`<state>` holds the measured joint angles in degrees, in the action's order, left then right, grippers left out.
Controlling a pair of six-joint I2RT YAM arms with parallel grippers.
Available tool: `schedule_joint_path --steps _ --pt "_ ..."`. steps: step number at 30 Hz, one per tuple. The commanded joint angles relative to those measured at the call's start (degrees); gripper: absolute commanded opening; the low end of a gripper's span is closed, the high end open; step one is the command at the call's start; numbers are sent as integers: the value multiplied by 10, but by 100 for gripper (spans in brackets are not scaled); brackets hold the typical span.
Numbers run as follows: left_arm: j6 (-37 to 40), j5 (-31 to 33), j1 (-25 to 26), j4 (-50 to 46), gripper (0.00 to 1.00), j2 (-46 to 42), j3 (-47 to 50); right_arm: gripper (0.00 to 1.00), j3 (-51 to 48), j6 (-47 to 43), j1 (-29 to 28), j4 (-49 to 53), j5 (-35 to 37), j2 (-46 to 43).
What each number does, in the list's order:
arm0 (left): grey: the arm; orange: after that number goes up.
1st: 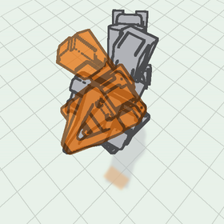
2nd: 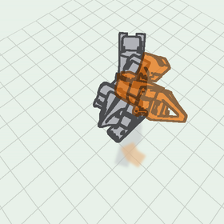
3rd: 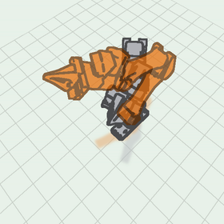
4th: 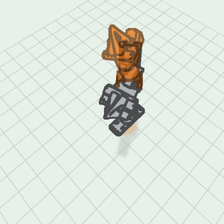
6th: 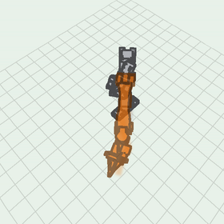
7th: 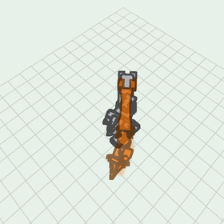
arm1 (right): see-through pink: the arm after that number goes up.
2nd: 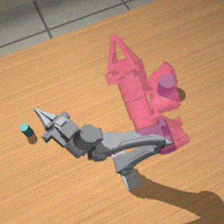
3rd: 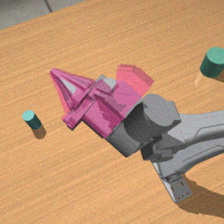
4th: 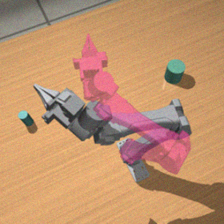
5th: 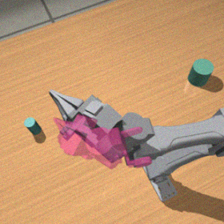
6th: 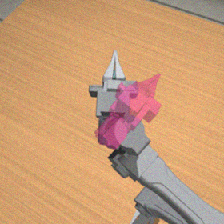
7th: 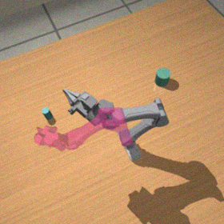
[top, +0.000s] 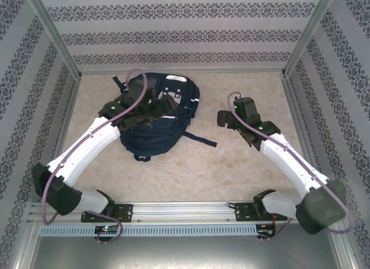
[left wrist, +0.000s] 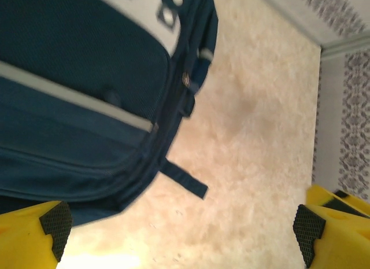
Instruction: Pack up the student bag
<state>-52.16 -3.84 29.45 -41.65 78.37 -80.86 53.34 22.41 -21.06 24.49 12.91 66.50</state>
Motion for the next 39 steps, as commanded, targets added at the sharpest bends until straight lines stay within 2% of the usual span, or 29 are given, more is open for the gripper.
schedule_joint_path --steps 1,4,9,12,15,18,21,24,27,28,30,34,38,39 --pt "122 128 -60 -105 100 -34 -14 98 -27 -1 26 -39 36 -36" --pt "189 193 -134 -76 100 -62 34 98 -59 -46 38 -88 57 -55" --pt "284 239 -251 114 100 -110 209 98 -136 -140 53 -225 88 -43" --pt "356 252 -285 223 100 -87 292 98 -162 -136 85 -278 87 -9" --pt "367 246 -318 298 100 -47 341 98 -190 -164 95 -365 87 27" --pt "358 253 -325 415 100 -27 403 98 -214 -208 98 -464 87 74" --pt "380 229 -325 557 100 -11 465 98 -222 -255 104 -534 72 124" --pt "417 213 -325 654 100 20 496 98 -236 -252 127 -584 37 158" --pt "431 177 -325 705 100 52 507 98 -264 -240 146 -643 5 170" --pt "430 163 -326 696 99 53 501 98 -268 -232 155 -641 -10 166" --pt "447 122 -324 756 98 66 520 98 -287 -221 174 -682 -50 172" --pt "476 81 -314 791 100 66 539 98 -314 -210 198 -759 -100 199" --pt "513 15 -307 903 100 114 575 98 -310 -210 199 -746 -105 196" --pt "516 15 -304 912 100 117 576 98 -310 -210 200 -748 -107 197"
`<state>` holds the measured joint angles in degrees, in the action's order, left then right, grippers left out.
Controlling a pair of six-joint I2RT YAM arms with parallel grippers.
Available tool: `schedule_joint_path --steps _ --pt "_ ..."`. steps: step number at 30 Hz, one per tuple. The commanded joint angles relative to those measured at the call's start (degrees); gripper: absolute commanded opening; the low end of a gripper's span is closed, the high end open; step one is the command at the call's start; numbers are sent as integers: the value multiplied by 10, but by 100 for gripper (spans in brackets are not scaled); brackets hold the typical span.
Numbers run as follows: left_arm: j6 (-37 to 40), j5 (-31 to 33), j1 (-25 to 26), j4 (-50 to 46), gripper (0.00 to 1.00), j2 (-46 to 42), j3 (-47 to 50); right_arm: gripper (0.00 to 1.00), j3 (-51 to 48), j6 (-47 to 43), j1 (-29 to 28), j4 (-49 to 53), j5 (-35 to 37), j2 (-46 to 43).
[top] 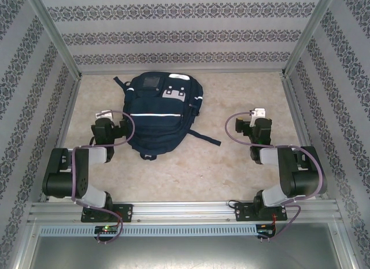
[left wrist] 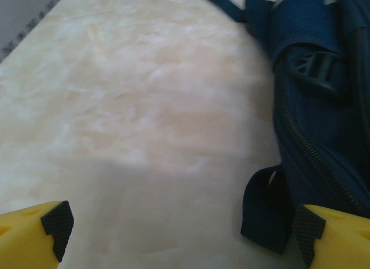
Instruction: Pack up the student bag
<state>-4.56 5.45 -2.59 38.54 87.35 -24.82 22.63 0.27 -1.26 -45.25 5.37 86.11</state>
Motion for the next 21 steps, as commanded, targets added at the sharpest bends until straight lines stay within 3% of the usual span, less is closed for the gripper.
schedule_joint_path --steps 1,21 --pt "39 -77 17 78 100 17 9 98 -3 12 2 -51 -32 1" --pt "44 -73 21 86 100 21 8 98 -4 11 2 -51 -31 1"
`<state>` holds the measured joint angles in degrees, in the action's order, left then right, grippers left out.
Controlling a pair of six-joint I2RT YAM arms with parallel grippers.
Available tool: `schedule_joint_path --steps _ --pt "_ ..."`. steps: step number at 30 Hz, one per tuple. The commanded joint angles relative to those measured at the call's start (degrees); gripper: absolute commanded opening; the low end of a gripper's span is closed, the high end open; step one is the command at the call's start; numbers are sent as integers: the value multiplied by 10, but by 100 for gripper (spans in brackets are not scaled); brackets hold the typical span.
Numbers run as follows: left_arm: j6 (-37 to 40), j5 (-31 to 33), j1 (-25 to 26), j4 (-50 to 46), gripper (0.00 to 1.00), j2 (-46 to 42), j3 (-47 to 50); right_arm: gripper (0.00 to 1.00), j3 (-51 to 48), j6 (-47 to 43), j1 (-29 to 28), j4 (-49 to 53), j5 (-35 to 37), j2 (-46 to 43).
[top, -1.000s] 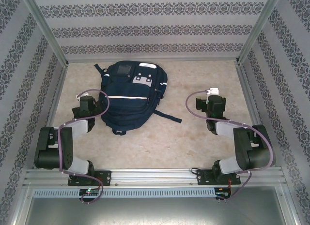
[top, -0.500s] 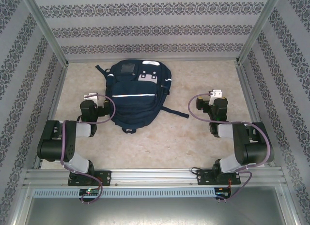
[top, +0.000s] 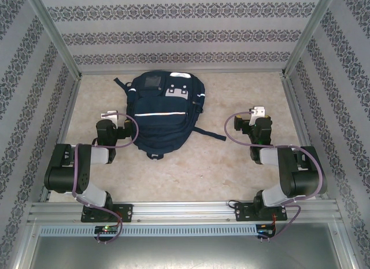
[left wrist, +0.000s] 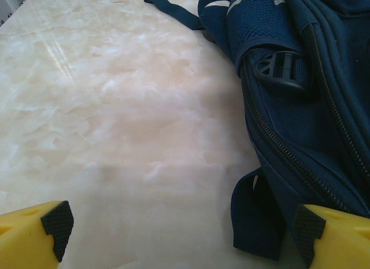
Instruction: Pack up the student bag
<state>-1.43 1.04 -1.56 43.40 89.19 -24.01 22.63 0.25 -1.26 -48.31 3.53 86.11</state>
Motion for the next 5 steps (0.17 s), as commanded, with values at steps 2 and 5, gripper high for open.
schedule_joint_path --steps 2,5 --pt "13 -29 10 36 100 3 0 98 -3 12 1 -20 -13 1" --pt "13 -30 10 37 100 3 0 98 -4 11 2 -20 -13 1"
